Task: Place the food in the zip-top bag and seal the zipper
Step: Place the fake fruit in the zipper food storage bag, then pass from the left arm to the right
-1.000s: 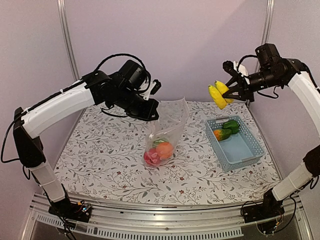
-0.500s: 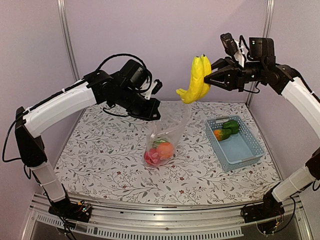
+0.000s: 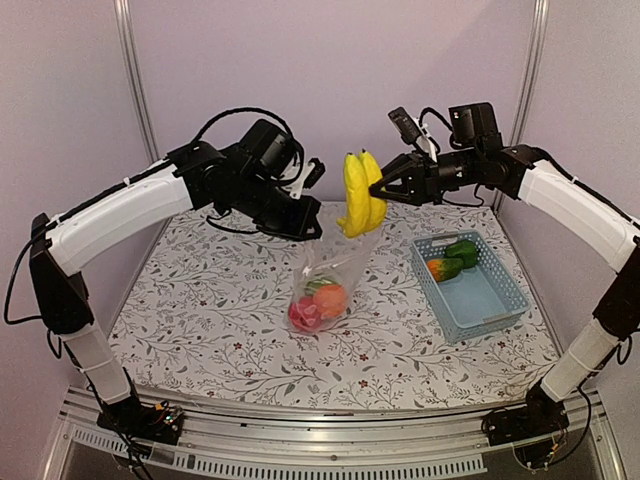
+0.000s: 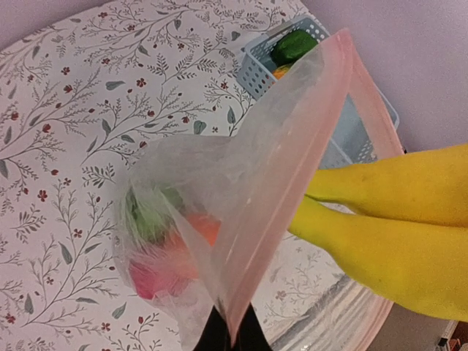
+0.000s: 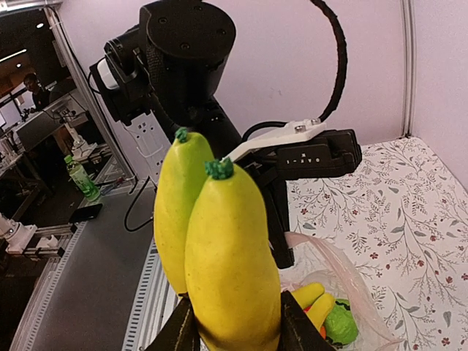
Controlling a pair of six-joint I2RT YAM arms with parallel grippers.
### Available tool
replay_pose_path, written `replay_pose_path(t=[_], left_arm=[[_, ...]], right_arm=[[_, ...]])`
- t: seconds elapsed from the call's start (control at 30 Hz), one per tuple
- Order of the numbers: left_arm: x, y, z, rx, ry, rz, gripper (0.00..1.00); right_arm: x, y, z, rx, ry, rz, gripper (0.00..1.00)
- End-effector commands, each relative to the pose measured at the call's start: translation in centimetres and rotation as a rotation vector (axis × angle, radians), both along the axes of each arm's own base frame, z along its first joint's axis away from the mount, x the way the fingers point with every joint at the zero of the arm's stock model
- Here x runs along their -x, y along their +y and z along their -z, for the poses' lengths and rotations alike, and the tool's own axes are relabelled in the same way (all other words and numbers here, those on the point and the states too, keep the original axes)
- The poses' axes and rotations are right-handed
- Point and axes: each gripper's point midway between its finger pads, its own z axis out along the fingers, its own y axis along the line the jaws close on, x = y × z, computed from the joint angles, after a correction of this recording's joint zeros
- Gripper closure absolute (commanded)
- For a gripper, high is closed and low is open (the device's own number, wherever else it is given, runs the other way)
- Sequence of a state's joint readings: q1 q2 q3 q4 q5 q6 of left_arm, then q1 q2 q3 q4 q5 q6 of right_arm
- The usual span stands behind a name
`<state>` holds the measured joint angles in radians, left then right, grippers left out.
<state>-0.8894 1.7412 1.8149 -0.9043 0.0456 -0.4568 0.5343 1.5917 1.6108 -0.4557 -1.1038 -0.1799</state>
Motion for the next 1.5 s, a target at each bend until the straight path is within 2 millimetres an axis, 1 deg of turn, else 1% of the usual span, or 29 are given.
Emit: replay_pose_path(t=[0.0, 0.03, 0.13, 0.23, 0.37, 0.47, 0.5, 0.53, 0.57, 0.6, 0.63, 0.67, 0.7, 0.73, 0.77, 0.8, 0.83, 0.9, 0.97, 1.07, 1.23, 1.27, 1.33, 1.4, 1.47], left_arm=[[-0.1, 0.6, -1.0, 0.038, -0.019, -0.009, 1.00], [-0.1, 0.6, -0.9, 0.039, -0.017, -0.009, 1.00], [0.0, 0.6, -0.6, 0.034, -0.014, -0.006, 1.00], [0.0, 0.8, -0.3, 0.026, -0.014, -0.008, 1.00], [-0.1, 0.8, -0.7, 0.033, -0.017, -0.016, 1.00], [0.0, 0.5, -2.1, 0.081, -0.038, -0.015, 1.00], [-0.1, 0.5, -2.3, 0.094, -0.055, -0.012, 1.00], [-0.5, 0.9, -1.9, 0.090, -0.069, -0.015, 1.00], [-1.0, 2.1, -1.0, 0.063, -0.046, -0.072, 1.00], [-1.2, 2.6, -1.6, 0.071, 0.002, -0.141, 1.00], [0.0, 0.7, -3.4, 0.132, 0.022, -0.057, 1.00], [1.0, -0.9, -4.7, 0.159, -0.033, 0.055, 1.00], [0.6, -0.6, -4.0, 0.129, -0.083, 0.038, 1.00], [-1.4, 1.5, -2.6, 0.063, -0.107, -0.076, 1.00], [-2.0, 2.2, -1.9, 0.068, -0.060, -0.106, 1.00], [-2.0, 2.0, -1.3, 0.097, 0.000, -0.085, 1.00], [-1.6, 1.3, -1.4, 0.126, 0.026, -0.051, 1.00], [-1.0, 0.3, -1.8, 0.158, 0.016, -0.019, 1.00], [-1.0, 0.3, -1.7, 0.167, 0.013, -0.019, 1.00], [-0.9, 0.5, -1.4, 0.151, 0.021, -0.022, 0.98], [-0.3, 0.5, -1.3, 0.156, 0.043, -0.006, 0.95], [-0.2, 0.5, -1.3, 0.157, 0.047, -0.006, 0.94], [0.0, 0.6, -1.4, 0.158, 0.055, -0.007, 0.91], [0.3, 0.7, -1.5, 0.157, 0.060, -0.005, 0.85], [0.4, 1.0, -1.6, 0.148, 0.060, -0.017, 0.81]], right_arm=[[-1.7, 0.3, 1.6, 0.054, -0.010, 0.078, 0.57], [-1.9, 0.3, 1.7, 0.059, -0.013, 0.089, 0.52], [-2.4, 0.0, 1.1, 0.067, -0.047, 0.132, 0.43], [-2.0, -0.4, -0.1, 0.066, -0.080, 0.150, 0.40], [-0.5, -1.3, -1.2, 0.062, -0.118, 0.135, 0.39], [0.7, -2.0, -1.6, 0.073, -0.136, 0.126, 0.39], [1.4, -2.2, -1.8, 0.071, -0.140, 0.109, 0.39], [2.1, -2.3, -2.0, 0.066, -0.138, 0.082, 0.39], [2.9, -2.6, -2.3, 0.058, -0.158, 0.057, 0.39], [3.4, -2.6, -2.4, 0.058, -0.164, 0.042, 0.40], [3.9, -2.7, -2.2, 0.069, -0.165, 0.036, 0.41], [4.3, -2.7, -2.0, 0.084, -0.191, 0.028, 0.43], [4.5, -2.6, -1.5, 0.113, -0.213, 0.032, 0.44], [4.9, -2.3, -0.8, 0.147, -0.255, 0.030, 0.45], [5.2, -1.9, 0.0, 0.186, -0.290, 0.028, 0.46], [5.8, -1.4, 0.9, 0.230, -0.353, 0.008, 0.47], [6.3, -0.9, 2.1, 0.282, -0.408, -0.005, 0.48], [7.1, 0.1, 4.3, 0.374, -0.492, -0.040, 0.49], [7.6, 0.6, 6.0, 0.433, -0.531, -0.067, 0.50], [7.1, 1.1, 8.0, 0.501, -0.574, -0.066, 0.48], [5.7, 2.0, 10.5, 0.596, -0.646, -0.056, 0.45], [5.4, 2.2, 11.3, 0.621, -0.646, -0.061, 0.45], [4.8, 2.5, 12.4, 0.657, -0.659, -0.059, 0.45], [4.3, 2.9, 13.1, 0.676, -0.665, -0.053, 0.49], [4.1, 3.3, 13.7, 0.685, -0.666, -0.058, 0.56]])
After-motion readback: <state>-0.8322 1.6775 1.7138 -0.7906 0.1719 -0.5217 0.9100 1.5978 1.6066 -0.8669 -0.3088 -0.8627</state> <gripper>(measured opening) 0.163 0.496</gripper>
